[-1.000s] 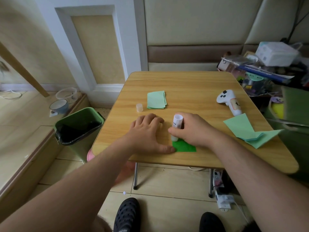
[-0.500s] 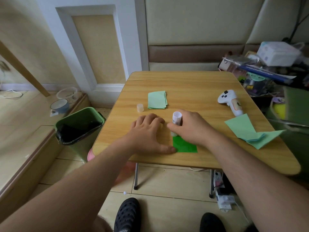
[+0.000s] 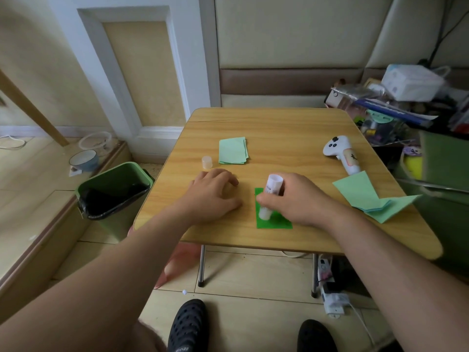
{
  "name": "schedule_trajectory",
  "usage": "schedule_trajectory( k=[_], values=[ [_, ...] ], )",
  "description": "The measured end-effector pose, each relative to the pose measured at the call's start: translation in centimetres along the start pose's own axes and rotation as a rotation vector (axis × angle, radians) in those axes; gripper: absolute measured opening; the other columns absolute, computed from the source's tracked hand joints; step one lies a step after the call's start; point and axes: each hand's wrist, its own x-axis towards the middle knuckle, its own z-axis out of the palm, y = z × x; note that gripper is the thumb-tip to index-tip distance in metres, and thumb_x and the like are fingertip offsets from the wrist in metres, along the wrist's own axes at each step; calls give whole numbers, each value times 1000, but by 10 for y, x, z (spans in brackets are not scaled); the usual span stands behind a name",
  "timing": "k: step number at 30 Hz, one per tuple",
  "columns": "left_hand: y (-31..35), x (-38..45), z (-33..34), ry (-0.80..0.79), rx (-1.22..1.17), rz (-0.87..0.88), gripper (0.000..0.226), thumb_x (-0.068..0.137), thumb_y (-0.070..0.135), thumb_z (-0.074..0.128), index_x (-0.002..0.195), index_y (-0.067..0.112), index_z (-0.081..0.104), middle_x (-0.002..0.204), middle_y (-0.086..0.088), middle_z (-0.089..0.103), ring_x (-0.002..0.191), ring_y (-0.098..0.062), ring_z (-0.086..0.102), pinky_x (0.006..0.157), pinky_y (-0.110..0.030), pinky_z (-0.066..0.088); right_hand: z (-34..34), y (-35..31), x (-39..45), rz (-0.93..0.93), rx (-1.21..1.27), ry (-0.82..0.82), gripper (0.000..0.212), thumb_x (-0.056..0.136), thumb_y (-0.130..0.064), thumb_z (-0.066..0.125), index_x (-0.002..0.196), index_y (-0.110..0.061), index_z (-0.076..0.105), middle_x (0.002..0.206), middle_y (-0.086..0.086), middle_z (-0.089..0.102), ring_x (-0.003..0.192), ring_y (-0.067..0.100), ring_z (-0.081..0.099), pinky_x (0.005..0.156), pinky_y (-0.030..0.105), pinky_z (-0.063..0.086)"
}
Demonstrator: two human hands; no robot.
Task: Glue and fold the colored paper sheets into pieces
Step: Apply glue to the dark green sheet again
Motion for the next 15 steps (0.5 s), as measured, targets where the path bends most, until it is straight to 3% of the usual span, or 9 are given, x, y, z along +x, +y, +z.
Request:
schedule_trajectory(
  k=[3,15],
  values=[
    [4,1,6,78,61,4,48,84,71,58,123,43,53,147,13,44,134,-23,37,114,-45,32,0,4,4,-14,7,145,25,91,-43,71,83,-21,61,74,-4,65,63,10,51,57,29,39],
    [7,-3,10,126,120,27,52,85,74,53,124,40,52,145,12,44,131,-23,37,106,-42,32,11,-3,-4,-36,-148,-109,27,91,-44,72,83,-21,60,76,-6,63,68,12,53,62,31,41]
  ],
)
